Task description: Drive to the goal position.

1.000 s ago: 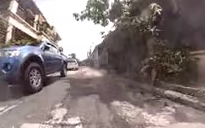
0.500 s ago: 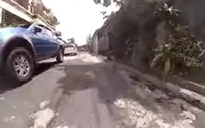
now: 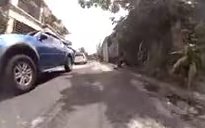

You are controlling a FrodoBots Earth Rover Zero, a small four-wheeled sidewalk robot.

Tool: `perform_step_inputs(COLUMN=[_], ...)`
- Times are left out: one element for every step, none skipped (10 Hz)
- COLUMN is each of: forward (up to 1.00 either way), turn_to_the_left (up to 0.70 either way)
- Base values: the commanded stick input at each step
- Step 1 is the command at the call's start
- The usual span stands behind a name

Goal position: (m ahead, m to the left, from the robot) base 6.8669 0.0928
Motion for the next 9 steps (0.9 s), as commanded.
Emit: perform_step_inputs(forward=[0.70, 0.70, 0.70, 0.70, 0.70, 0.70, 0.70, 0.70, 0.70], turn_to_the_left=[0.00, 0.00, 0.00, 0.00, 0.00, 0.00, 0.00, 0.00, 0.00])
